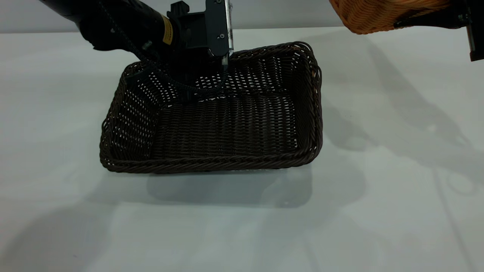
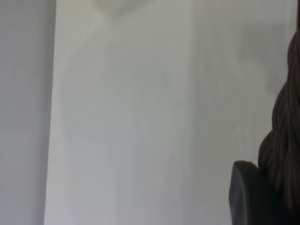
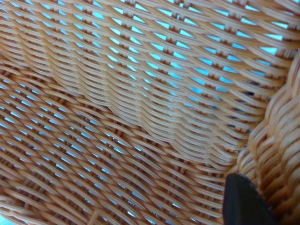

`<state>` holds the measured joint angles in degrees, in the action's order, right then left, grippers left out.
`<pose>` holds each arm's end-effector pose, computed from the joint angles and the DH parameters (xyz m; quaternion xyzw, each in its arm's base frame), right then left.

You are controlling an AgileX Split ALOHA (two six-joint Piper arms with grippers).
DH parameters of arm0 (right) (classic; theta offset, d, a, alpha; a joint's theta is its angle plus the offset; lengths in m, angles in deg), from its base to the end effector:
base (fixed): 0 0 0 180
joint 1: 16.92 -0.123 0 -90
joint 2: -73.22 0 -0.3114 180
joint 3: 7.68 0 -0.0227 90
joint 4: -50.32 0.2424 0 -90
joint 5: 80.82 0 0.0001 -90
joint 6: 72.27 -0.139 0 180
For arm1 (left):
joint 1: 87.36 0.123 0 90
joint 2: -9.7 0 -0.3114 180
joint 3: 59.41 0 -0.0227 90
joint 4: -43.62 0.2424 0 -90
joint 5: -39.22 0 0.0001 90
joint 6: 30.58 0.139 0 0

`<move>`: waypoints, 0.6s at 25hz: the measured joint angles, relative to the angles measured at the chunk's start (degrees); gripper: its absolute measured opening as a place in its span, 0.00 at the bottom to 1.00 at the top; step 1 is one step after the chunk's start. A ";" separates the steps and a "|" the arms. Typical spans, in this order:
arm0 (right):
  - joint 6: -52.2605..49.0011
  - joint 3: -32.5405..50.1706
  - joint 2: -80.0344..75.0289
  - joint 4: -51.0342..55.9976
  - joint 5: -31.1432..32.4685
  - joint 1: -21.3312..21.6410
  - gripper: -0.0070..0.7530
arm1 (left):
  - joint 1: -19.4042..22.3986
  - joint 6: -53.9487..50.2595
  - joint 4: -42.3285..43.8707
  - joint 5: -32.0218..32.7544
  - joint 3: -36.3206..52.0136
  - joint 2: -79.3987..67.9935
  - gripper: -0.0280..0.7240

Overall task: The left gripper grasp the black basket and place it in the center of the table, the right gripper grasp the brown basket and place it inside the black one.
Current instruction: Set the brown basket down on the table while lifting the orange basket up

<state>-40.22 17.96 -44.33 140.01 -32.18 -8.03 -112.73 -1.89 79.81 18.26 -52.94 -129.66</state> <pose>0.3738 0.0472 0.1448 0.3659 0.7949 0.4738 0.0989 0.4368 -0.2395 0.0531 0.6578 0.6104 0.0485 0.4386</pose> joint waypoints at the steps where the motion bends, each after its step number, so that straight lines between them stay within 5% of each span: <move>1: 0.00 0.00 0.00 0.00 0.02 0.00 0.17 | 0.06 -0.53 0.17 -0.77 0.00 -0.14 0.23; 10: 0.48 0.00 0.05 -0.11 0.12 0.00 0.17 | 0.01 -2.46 -0.61 -8.16 0.35 -0.43 0.62; 15: 0.60 0.00 0.07 0.32 0.12 0.00 0.17 | 0.01 -2.52 -0.95 -8.21 3.00 5.21 0.65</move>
<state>-39.62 17.96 -44.27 140.34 -32.06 -8.03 -112.72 -4.40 78.86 10.04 -49.94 -124.45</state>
